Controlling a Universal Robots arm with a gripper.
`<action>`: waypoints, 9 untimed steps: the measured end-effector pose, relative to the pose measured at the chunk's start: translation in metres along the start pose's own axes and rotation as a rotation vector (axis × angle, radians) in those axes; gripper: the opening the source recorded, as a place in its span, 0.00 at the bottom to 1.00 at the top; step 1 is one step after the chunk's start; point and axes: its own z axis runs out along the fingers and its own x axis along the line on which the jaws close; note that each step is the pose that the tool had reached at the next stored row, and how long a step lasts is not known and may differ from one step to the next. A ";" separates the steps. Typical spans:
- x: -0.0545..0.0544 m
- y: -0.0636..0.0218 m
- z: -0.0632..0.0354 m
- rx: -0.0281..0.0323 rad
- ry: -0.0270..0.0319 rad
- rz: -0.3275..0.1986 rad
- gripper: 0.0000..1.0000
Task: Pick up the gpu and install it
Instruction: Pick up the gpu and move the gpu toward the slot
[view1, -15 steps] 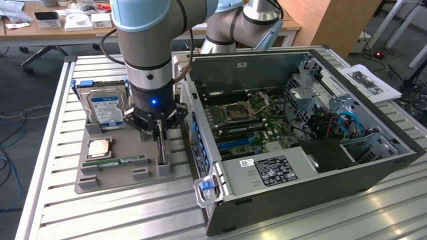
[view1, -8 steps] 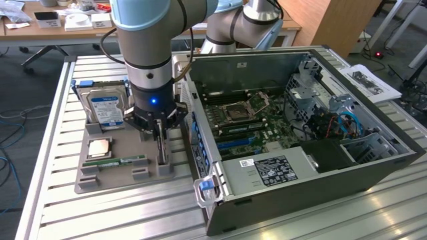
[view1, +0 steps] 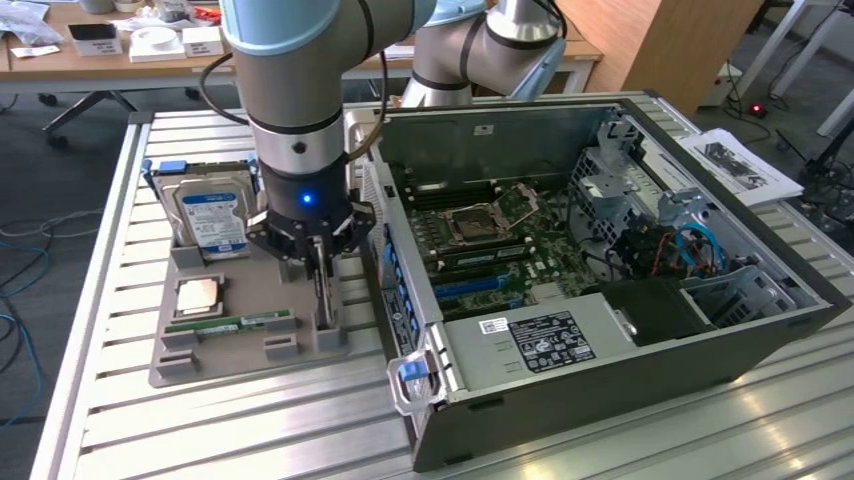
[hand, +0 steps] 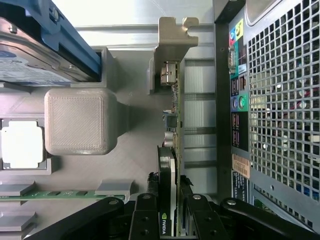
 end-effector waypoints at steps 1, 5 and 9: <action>0.000 0.0000 -0.0009 0.0000 -0.0001 0.000 0.27; 0.000 0.0001 -0.0014 -0.0003 -0.0003 0.000 0.27; 0.000 0.0001 -0.0015 -0.0001 -0.0001 0.000 0.27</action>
